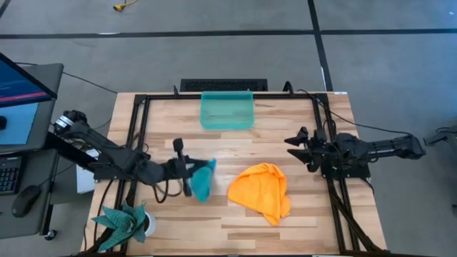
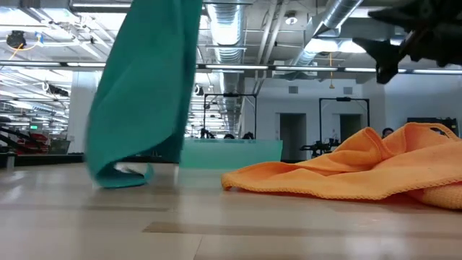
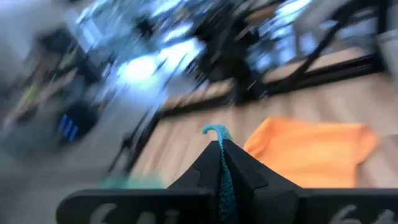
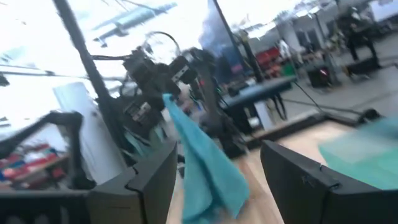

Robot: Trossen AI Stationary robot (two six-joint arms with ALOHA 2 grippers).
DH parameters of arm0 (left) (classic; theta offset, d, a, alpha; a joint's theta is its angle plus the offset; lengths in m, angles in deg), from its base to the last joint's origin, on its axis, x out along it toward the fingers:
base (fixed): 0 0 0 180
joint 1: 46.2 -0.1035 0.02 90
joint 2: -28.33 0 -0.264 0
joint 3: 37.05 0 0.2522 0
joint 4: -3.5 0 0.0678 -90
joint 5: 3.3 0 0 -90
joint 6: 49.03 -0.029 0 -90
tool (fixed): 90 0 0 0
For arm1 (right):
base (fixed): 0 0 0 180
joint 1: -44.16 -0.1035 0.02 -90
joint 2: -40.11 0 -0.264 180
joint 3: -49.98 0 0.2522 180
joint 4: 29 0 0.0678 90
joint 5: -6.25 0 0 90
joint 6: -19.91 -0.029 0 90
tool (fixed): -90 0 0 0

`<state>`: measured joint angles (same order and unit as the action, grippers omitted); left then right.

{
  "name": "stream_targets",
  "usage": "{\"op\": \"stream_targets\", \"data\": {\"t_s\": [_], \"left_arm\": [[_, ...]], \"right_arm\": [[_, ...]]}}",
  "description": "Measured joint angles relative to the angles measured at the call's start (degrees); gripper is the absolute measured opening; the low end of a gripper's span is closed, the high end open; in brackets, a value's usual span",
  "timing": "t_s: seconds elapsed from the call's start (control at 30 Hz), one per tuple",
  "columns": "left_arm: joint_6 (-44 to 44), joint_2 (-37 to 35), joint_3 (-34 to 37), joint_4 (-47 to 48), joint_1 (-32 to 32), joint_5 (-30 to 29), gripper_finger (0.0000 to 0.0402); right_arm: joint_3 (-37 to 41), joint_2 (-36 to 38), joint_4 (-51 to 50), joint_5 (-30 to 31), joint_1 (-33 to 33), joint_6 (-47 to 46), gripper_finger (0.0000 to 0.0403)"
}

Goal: Roll microfiber towels into tight, uniform cylinder then place into a basket
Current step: Fold the blue microfiber cloth

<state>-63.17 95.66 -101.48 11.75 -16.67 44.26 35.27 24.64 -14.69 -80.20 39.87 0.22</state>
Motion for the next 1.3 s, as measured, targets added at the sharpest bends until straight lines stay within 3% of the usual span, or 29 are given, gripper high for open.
{"op": "stream_targets", "data": {"t_s": [0.23, 0.4, 0.7, 0.83, 1.3], "left_arm": [[-15.75, 0.08, -6.9, 1.32, -0.01, 11.7, 0.0], [-22.33, 0.15, -10.72, 4.25, 0.07, 20.01, 0.0], [-6.08, 1.32, -10.92, 9.29, -1.76, 15.42, 0.0], [2.23, 3.62, -10.92, 8.35, -3.5, 13.74, 0.0], [2.86, 6.63, -10.85, 3.46, -2.86, 11.77, 0.0]], "right_arm": [[-0.24, -9.19, 18.32, 1.01, -3.98, 0.52, 0.0255], [-4.51, -15.98, 18.91, 1.03, -6.49, 3.13, 0.0255], [-13.5, -36.14, 18.4, 1.18, -13.43, 10.03, 0.0255], [-18.22, -45.12, 18.55, 4.34, -15.43, 14.87, 0.0255], [-32.35, -66.58, 18.83, 6.06, -16.68, 23.85, 0.0255]]}}
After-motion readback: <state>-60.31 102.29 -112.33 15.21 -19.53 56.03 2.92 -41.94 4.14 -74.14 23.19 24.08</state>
